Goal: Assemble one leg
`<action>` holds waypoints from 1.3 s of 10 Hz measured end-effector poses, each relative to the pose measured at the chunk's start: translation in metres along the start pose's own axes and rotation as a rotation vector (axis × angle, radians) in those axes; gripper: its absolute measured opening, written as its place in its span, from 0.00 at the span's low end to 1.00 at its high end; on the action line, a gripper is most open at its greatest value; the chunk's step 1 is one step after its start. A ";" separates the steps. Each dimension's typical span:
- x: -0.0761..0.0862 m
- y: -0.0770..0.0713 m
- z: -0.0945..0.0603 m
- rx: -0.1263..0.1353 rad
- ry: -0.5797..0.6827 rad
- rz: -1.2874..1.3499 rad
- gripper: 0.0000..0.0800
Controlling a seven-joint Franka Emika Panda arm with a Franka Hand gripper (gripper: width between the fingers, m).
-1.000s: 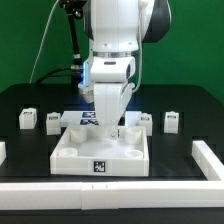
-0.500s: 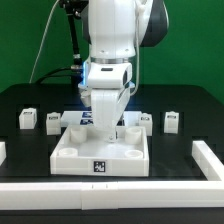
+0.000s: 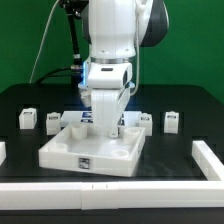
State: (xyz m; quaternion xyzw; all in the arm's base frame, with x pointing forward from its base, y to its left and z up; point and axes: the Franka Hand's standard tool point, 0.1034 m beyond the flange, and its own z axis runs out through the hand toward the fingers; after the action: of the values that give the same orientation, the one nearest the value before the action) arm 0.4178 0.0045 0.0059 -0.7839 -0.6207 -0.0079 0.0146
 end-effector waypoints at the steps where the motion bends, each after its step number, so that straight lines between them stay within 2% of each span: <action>1: 0.000 0.000 0.000 0.000 0.000 0.000 0.07; 6: 0.000 0.001 0.000 0.000 0.000 -0.008 0.07; 8: 0.004 0.015 0.000 -0.014 0.003 -0.091 0.07; 10: 0.019 0.026 0.000 -0.031 0.001 -0.179 0.08; 11: 0.025 0.028 0.000 -0.036 0.001 -0.199 0.08; 13: 0.023 0.028 0.000 -0.035 0.001 -0.194 0.08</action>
Offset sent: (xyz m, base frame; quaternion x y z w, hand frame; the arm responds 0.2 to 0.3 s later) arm 0.0000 0.0000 0.0000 0.0000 0.0000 0.0000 1.0000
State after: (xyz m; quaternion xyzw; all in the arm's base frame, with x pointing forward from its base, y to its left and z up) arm 0.4499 0.0202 0.0063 -0.7203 -0.6933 -0.0206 0.0002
